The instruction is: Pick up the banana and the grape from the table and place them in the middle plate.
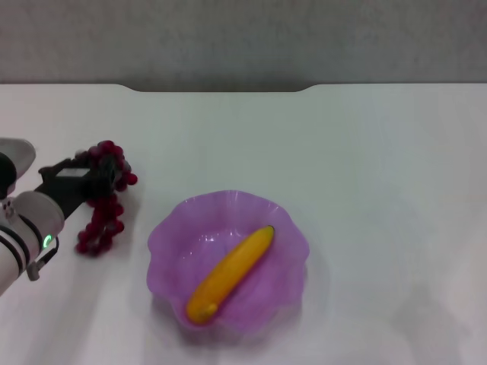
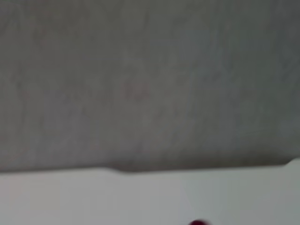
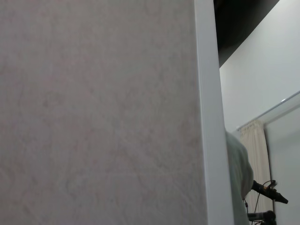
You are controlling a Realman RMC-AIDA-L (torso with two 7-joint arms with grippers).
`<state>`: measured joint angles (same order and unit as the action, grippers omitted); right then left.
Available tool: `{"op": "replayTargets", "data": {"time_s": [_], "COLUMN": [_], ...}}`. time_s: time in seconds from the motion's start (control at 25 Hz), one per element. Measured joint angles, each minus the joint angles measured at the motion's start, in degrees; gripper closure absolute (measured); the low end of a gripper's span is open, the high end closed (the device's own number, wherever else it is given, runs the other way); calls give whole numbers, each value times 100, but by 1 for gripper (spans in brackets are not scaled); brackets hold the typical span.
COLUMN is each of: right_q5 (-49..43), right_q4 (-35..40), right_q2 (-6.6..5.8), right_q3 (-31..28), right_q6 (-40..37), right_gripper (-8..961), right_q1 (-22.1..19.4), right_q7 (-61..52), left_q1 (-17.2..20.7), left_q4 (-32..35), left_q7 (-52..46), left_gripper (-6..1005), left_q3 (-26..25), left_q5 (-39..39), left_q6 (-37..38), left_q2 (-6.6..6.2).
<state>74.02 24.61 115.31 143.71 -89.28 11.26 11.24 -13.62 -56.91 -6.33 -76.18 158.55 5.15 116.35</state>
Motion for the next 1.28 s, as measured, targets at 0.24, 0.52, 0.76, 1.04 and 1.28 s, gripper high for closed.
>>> {"op": "replayTargets", "data": {"time_s": [0.24,0.52,0.76,1.04,1.28], "right_q5": [5,8,7,7,7], "right_q4": [-40,-50,-54,-40,-41], "right_q2": [0,0,0,0,0], "right_q3": [-1,-2,-1,-1,-1], "right_q6": [-12,19,35,4,28], "right_gripper": [953,953,953,953,953], "right_q1": [-17,-20,-25,-18,-7], "right_q7": [0,0,1,2,2], "left_q1": [523,892,1108,1032,749], "left_q4": [-1317,-2526,-3509,-3287,-2735], "left_q7": [254,658,1377,1810,1815], "left_gripper": [669,698,741,765,765], "left_q3": [260,514,937,1440,1714], "left_q5": [77,78,55,30,38], "left_q6": [-48,-331,-1114,-1381,-1421], "left_q2": [-28,-50,-44,-5,2]}}
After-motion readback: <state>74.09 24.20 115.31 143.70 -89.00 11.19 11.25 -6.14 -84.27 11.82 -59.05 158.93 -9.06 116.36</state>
